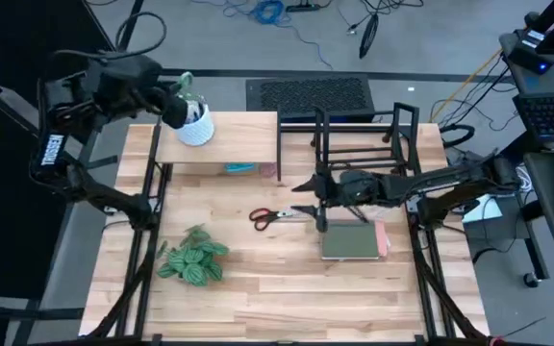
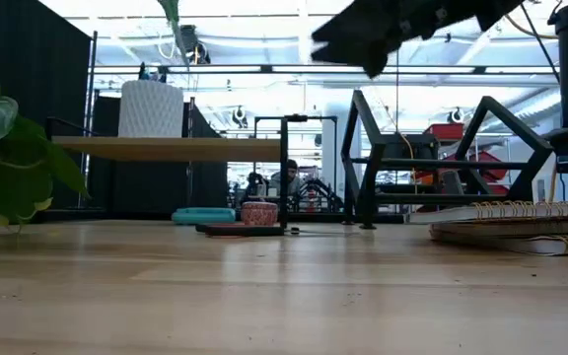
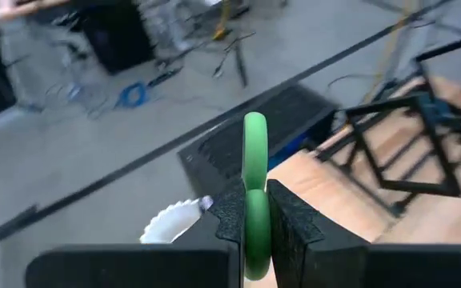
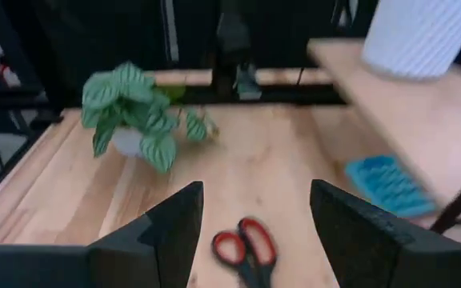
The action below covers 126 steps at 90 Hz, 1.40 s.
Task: Stock shelves
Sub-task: Remove the green scissors from the white pen holder
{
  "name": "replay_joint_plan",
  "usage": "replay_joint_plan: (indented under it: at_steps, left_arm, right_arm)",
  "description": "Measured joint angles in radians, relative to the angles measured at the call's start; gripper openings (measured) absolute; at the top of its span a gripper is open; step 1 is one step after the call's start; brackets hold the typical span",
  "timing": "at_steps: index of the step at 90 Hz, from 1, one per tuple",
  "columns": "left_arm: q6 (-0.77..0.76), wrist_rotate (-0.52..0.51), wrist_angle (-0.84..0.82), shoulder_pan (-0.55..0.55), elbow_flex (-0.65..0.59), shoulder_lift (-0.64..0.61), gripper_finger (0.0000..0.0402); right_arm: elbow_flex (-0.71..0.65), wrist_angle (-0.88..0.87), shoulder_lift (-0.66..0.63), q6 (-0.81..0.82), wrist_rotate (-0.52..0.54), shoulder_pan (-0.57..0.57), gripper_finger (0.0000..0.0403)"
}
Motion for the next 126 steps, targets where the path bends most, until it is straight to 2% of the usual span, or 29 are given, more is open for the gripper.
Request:
replay_joint_plan:
  at_steps: [17,34,59,81,96,109,126]
  left_arm:
    - [0.076,0.167,0.037,-0.084,0.004,0.002,0.0013]
    - [0.124,0.316,0.104,-0.189,-0.024,0.041,0.0013]
    - [0.148,0.349,0.232,-0.350,-0.121,0.140,0.0013]
    - [0.159,0.363,0.355,-0.452,-0.151,0.239,0.0013]
    - [0.179,0.366,0.404,-0.484,-0.151,0.309,0.0013]
    - [0.178,0.366,0.410,-0.490,-0.151,0.347,0.0013]
    - [0.176,0.366,0.409,-0.491,-0.151,0.349,0.0013]
  right_arm:
    - [0.000,0.037,-0.071,0.000,-0.001,-0.030,0.0215]
    - [0.000,0.105,-0.059,-0.008,-0.001,-0.031,0.0224]
    - [0.000,0.155,-0.049,-0.001,0.000,-0.033,0.0248]
    - [0.000,0.161,-0.049,0.003,-0.005,-0.025,0.0239]
    - [0.000,0.156,-0.019,0.003,-0.014,0.011,0.0230]
    - [0.000,0.107,0.021,-0.001,-0.016,0.033,0.0200]
    - [-0.001,0.109,0.020,-0.005,-0.048,0.038,0.0094]
